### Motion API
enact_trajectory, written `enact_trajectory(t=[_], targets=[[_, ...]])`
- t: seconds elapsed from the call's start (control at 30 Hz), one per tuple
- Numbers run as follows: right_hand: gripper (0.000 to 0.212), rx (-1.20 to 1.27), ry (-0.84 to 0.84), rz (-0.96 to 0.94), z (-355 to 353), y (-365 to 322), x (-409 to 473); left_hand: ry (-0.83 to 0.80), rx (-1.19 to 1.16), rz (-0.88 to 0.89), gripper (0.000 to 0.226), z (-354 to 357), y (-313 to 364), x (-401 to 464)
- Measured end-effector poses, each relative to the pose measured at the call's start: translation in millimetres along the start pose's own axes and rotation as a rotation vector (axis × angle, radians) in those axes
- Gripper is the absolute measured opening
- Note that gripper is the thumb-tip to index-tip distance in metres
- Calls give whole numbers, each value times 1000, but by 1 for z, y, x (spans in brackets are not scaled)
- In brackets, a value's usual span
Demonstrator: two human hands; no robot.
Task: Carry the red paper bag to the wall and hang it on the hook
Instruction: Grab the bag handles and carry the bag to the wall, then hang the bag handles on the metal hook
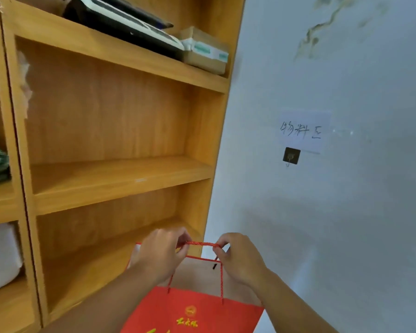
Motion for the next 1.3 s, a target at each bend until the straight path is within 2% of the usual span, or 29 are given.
enact_trajectory(t=[0.1, 0.37, 0.53, 0.83, 1.0, 1.3], targets=[[12, -4, 39, 73, -6, 20, 43, -64, -15, 71, 3, 28, -10, 50], [14, 8, 216, 323, -40, 75, 130, -101, -267, 190, 8, 99, -13, 182], [14, -12, 329, 420, -54, 108, 187, -152, -358, 358, 6, 149, -14, 264], [11, 140, 516, 592, -93, 148, 267, -237, -464, 576, 14, 223, 9, 393], [13, 267, 594, 590, -126, 174, 301, -212, -512, 619, 15, 254, 34, 448], [18, 597, 611, 453, -200, 196, 360, -79, -692, 560, 15, 264, 64, 540]])
Point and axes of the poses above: each hand's wrist, its own x-axis towards the middle knuckle, its own z-axis out of the palm, y = z × x, the point moved 6 cm from there along x, towards the middle knuckle, and after that the axes turned 13 degrees about z, right-handed, at the moved point
